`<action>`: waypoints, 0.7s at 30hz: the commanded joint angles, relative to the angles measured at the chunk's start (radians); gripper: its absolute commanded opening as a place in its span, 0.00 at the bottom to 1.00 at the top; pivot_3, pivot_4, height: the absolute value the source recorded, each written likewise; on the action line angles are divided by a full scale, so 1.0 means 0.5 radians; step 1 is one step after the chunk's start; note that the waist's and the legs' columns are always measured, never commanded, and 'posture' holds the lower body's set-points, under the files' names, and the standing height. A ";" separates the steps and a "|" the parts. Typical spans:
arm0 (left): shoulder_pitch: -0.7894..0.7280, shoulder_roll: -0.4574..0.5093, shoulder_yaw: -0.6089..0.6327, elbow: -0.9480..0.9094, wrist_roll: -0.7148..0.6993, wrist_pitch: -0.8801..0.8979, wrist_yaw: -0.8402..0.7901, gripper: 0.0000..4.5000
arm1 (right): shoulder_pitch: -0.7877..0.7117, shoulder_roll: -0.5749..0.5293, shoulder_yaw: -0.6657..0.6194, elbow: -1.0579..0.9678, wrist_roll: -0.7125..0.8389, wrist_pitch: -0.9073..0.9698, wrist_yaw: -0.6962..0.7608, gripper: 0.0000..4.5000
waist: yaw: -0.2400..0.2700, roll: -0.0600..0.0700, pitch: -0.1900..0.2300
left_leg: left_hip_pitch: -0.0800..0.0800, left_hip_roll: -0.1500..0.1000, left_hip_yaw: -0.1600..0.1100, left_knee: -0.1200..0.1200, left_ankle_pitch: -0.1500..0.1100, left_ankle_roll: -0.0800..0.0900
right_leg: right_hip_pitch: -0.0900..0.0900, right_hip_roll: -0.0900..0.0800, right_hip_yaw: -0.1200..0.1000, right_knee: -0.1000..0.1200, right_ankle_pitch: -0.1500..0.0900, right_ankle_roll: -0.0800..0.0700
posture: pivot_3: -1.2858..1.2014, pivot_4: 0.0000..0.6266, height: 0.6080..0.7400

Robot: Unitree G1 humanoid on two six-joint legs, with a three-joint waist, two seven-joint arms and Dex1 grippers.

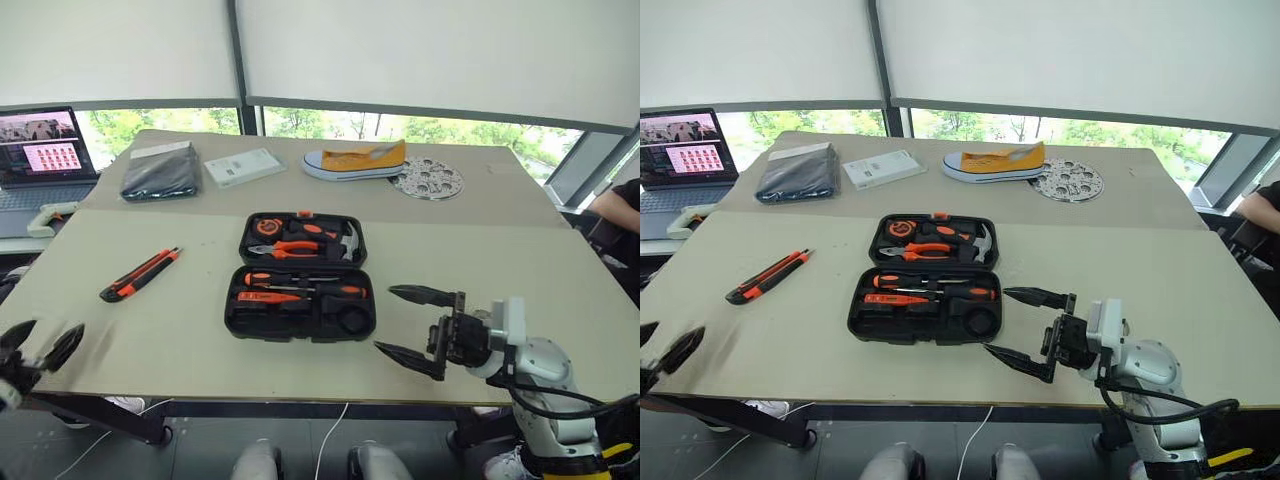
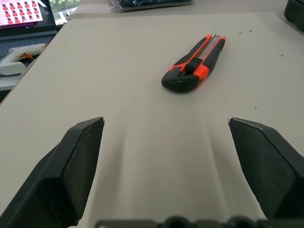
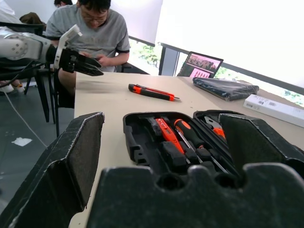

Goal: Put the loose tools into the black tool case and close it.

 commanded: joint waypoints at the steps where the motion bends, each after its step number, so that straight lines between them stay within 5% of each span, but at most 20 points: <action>1: -0.344 0.169 -0.242 0.166 0.101 0.135 -0.032 1.00 | -0.070 0.002 0.017 -0.093 -0.010 0.005 -0.068 1.00 | 0.000 -0.001 0.000 | -0.001 0.000 0.000 0.000 0.000 0.000 | 0.000 0.000 0.000 0.000 0.000 0.000 | 0.52 0.24 1.00; 13: -1.554 0.228 -1.136 1.379 0.797 0.077 -0.180 1.00 | -0.112 -0.087 0.034 -0.231 0.064 0.115 -0.148 1.00 | -0.031 -0.004 -0.002 | -0.013 0.000 0.006 -0.004 0.002 0.010 | -0.003 0.014 0.004 -0.001 0.006 -0.002 | 0.52 0.24 1.00; 19: -1.681 0.208 -1.195 1.641 0.860 0.113 -0.273 0.61 | -0.163 -0.145 0.001 -0.296 0.121 0.173 -0.170 1.00 | -0.033 -0.004 -0.002 | -0.009 0.000 0.006 -0.003 0.001 0.010 | 0.000 0.014 0.007 0.001 0.005 -0.001 | 0.52 0.24 1.00; 21: -1.700 0.196 -1.044 1.662 0.715 0.078 -0.316 0.45 | -0.170 -0.158 -0.013 -0.292 0.126 0.173 -0.170 1.00 | -0.035 -0.004 -0.002 | -0.006 0.000 0.006 -0.003 0.001 0.010 | 0.002 0.014 0.008 0.001 0.005 -0.001 | 0.52 0.24 1.00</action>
